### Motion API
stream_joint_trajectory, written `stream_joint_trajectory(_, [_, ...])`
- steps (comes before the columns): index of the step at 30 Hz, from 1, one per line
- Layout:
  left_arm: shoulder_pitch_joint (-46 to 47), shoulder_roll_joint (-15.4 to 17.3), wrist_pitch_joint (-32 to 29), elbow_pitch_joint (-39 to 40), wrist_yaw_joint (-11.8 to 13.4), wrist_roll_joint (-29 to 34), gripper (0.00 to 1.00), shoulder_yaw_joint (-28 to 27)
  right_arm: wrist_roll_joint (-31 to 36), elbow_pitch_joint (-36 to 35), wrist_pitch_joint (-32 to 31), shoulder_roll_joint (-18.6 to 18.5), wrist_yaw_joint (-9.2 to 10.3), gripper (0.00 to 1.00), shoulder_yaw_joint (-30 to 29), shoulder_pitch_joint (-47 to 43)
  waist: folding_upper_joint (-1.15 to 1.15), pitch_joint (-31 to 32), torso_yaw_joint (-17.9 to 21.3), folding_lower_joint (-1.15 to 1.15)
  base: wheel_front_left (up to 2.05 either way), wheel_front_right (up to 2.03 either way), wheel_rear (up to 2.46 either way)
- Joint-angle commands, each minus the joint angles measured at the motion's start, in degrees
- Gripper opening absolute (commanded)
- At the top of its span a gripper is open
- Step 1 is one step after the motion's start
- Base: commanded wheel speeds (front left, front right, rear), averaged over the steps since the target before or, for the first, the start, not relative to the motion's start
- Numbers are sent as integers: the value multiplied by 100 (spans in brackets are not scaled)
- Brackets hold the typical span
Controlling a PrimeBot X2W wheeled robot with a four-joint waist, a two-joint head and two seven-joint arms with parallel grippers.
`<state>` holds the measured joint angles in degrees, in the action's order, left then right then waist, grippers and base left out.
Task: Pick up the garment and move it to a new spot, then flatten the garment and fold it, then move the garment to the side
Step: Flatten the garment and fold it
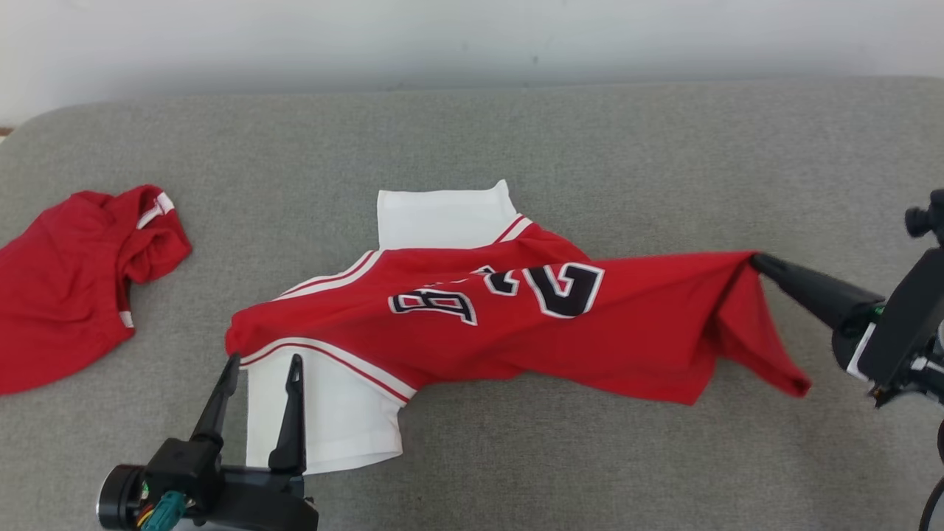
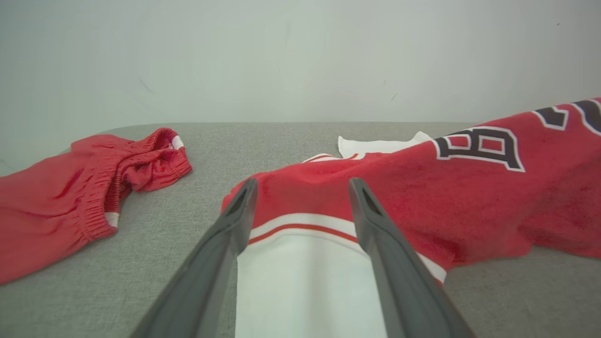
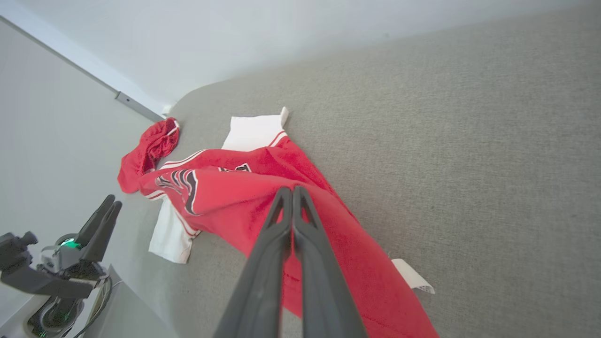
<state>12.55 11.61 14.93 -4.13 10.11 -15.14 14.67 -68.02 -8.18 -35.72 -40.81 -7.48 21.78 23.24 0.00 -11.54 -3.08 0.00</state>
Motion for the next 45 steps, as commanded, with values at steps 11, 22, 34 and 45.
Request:
stream_joint_trajectory(11, [417, -124, 33, -26, -138, 112, 100, 133, 569, 1269, 1555, -63, -2, 0, 1016, 1482, 0, -644, -413, 0, 0, 0, 0])
stream_joint_trajectory(22, [611, -256, 34, -97, -252, 228, 100, 136, 1035, 3273, 3822, 435, -2, 100, 2488, 2773, 0, -857, -551, 0, 0, 0, 0])
stream_joint_trajectory(34, [476, -225, 34, -80, -251, 255, 100, -87, 1697, 4170, 5097, 1052, -2, 100, 1482, 2591, 0, -660, -290, 0, 0, 0, 0])
stream_joint_trajectory(45, [196, -102, 34, 35, -186, 293, 100, -319, 3964, 2224, 5090, 1807, -2, 100, -657, 194, 0, -224, -78, 0, 0, 0, 0])
